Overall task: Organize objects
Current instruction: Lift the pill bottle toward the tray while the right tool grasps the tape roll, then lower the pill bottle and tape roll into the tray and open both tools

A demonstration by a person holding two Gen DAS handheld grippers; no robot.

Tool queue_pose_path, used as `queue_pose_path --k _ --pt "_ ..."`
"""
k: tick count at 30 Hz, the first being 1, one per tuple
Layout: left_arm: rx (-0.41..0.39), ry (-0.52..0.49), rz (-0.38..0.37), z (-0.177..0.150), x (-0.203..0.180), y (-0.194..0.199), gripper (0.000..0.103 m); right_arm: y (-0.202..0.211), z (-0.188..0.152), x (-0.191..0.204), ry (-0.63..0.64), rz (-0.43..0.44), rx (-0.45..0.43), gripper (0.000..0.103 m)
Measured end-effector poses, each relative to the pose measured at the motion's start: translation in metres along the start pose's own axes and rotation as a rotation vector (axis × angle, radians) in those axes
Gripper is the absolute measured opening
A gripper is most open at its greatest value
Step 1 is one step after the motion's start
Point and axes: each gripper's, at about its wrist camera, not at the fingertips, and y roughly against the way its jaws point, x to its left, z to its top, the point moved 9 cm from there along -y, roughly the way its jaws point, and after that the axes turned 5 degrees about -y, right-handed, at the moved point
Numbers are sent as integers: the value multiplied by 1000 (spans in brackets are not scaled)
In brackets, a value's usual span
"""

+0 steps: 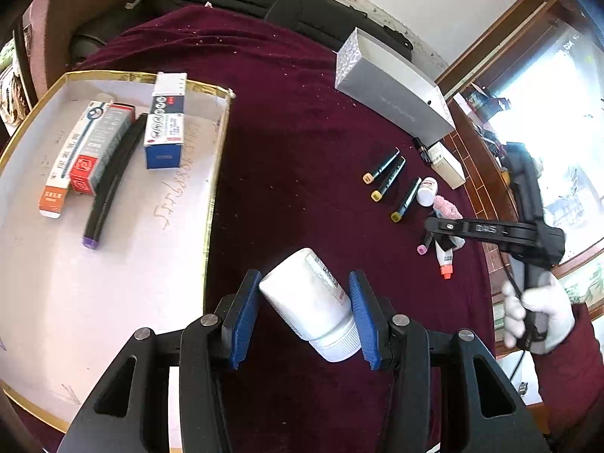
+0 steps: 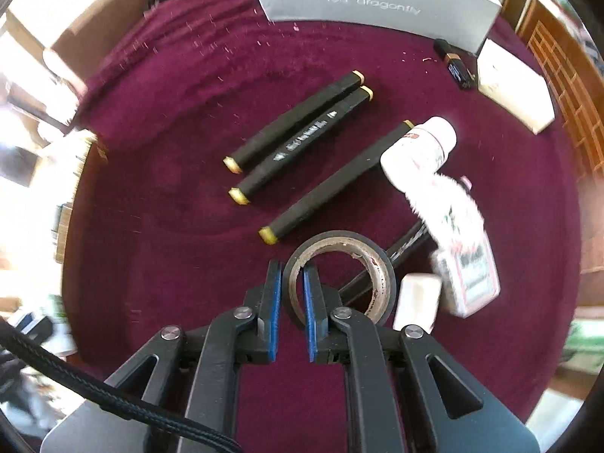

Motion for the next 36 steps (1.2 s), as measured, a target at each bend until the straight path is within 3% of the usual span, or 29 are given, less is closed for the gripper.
queue_pose_path --k 4,9,16,21,27,36 --pt "-17 9 3 4 13 14 41 19 -10 28 -2 82 -23 8" --pt "-47 2 63 8 41 41 41 23 -12 83 56 161 -29 8" --pt "-74 32 199 19 111 73 42 6 -15 175 142 255 8 9" --pt "-56 56 265 27 165 74 42 -6 -25 240 201 312 42 9" --pt "-20 51 321 41 211 55 42 -41 -40 294 245 311 106 9" --pt "18 0 313 64 232 31 42 -82 -48 318 249 264 163 9"
